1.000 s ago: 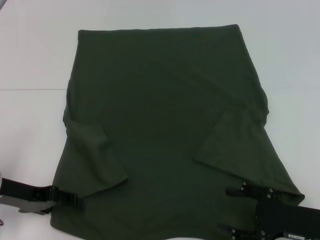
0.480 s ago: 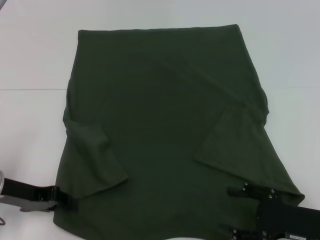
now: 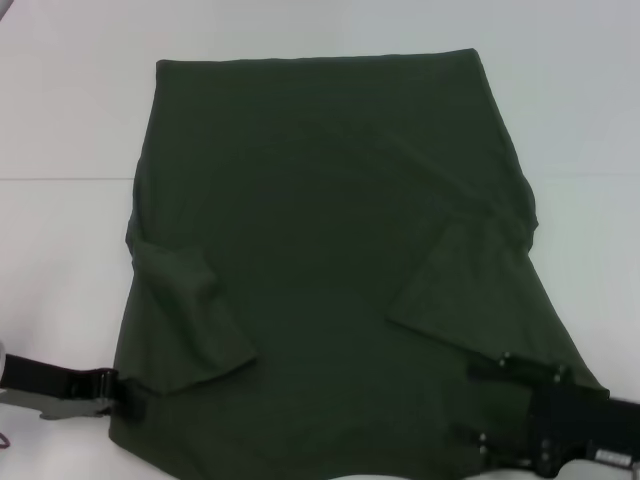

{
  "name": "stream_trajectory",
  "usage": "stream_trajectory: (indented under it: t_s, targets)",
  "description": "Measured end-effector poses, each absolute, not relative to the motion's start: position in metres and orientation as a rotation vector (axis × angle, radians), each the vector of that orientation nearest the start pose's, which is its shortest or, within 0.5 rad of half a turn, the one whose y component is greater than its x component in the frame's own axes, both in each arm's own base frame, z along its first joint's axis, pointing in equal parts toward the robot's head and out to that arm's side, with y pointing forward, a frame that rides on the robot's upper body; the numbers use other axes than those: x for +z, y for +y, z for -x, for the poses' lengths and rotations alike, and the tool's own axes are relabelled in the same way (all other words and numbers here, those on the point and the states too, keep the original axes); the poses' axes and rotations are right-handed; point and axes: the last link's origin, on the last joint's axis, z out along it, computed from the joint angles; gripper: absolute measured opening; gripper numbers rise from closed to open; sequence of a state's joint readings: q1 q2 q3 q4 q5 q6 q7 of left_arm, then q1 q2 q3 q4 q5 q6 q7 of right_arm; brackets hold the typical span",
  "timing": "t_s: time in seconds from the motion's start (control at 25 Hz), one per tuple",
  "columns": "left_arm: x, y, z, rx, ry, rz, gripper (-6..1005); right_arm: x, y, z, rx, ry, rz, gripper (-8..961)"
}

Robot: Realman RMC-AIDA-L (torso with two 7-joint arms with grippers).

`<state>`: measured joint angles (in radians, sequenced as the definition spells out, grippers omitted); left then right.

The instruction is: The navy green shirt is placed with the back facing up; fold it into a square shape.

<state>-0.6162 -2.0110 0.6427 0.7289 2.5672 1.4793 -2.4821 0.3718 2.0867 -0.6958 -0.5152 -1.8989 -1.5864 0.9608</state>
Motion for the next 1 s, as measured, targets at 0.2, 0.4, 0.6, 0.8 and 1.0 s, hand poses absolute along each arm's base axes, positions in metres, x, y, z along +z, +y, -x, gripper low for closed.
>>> stream_trajectory:
  t_s: [0.2,0.4,0.6,0.8,1.0]
  targets:
    - [0.029,0.34,0.316,-0.119,-1.912,2.17,32,0.006,0.284,-0.295,0.813,0.676,2.648,822]
    - [0.034,0.337,0.319,-0.163,-1.916,2.165,32,0.044,0.305,-0.286,0.717,1.108,2.631,821]
    - [0.036,0.336,0.319,-0.162,-1.902,2.187,32,0.081,0.322,-0.274,0.58,1.544,2.53,821]
    - [0.035,0.335,0.316,-0.159,-1.886,2.223,32,0.1,0.331,-0.285,0.365,1.85,2.29,820]
    - [0.033,0.335,0.314,-0.153,-1.87,2.251,31,0.11,0.327,-0.305,0.099,1.935,2.152,819]
